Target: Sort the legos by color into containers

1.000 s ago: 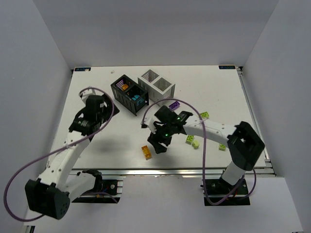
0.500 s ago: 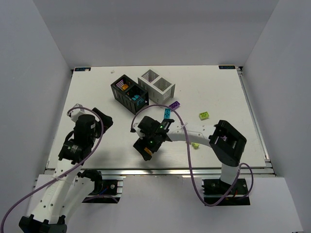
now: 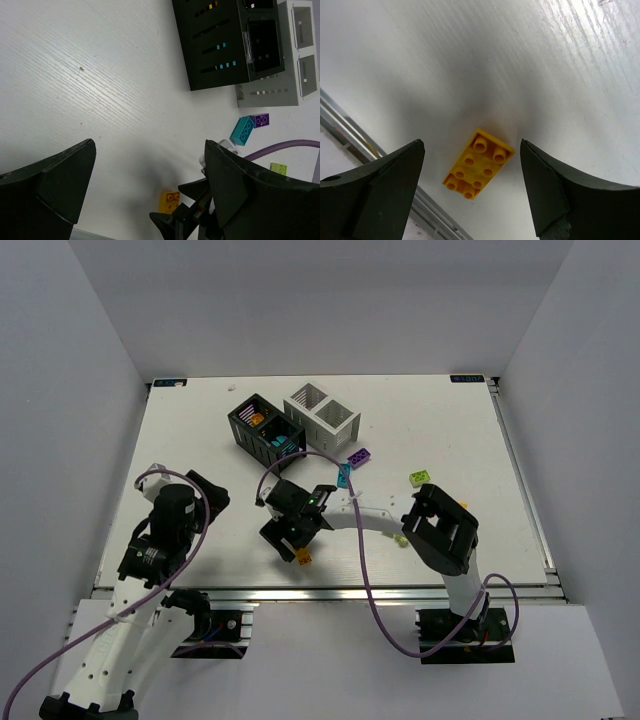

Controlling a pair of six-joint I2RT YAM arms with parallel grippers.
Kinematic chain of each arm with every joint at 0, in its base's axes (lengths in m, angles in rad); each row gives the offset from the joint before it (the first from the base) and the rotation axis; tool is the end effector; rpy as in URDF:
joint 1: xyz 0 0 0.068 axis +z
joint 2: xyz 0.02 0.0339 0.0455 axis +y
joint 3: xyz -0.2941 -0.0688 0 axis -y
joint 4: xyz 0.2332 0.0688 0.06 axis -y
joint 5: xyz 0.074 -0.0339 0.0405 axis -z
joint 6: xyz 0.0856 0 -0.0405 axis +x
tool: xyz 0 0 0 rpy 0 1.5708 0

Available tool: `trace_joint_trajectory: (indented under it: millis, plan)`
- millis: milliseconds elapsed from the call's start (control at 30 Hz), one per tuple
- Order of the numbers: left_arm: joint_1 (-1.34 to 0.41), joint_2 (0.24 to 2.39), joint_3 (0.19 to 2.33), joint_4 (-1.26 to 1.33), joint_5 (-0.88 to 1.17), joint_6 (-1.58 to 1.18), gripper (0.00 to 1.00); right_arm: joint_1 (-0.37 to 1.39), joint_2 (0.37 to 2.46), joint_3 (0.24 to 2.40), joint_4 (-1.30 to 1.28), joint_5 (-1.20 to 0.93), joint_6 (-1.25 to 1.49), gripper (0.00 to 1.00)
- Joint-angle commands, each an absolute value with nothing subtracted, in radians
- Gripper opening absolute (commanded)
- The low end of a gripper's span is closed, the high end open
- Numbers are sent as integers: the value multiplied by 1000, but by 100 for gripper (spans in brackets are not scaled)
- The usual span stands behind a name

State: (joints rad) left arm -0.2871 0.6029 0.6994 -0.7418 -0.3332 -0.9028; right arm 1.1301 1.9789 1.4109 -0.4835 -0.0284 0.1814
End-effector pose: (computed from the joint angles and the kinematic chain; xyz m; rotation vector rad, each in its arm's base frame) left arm 0.1305 -0.0093 0.2693 -0.8364 2.0259 -0.3065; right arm 0.1875 0.4033 0.1700 -1.2462 2.4048 0.4692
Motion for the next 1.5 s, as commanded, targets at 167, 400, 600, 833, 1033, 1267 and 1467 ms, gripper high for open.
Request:
trace_joint_trajectory:
  millis: [167, 400, 600, 833, 1033, 1267, 1467]
  plan:
    - [-282, 572, 693, -758, -357, -923, 98, 1140, 1977, 1408, -489, 32, 186, 73]
    - [-282, 572, 692, -747, -356, -923, 98, 1140, 1956, 1378, -492, 17, 155, 56]
    - [-282, 561, 695, -747, -354, -923, 98, 1137, 1936, 1387, -511, -35, 103, 34]
    - [-282, 514, 677, -735, -333, -925, 98, 1085, 1836, 1382, -396, -52, -196, 1]
    - [-282, 485, 660, -719, -328, -930, 98, 892, 1813, 1609, -474, -499, -414, 0]
    - [-282, 508, 658, -689, -324, -919, 98, 796, 1848, 1763, -188, -456, -318, 0]
    - [-282, 535, 655, -666, -313, -913, 98, 778, 1922, 1730, 329, -396, -190, 0]
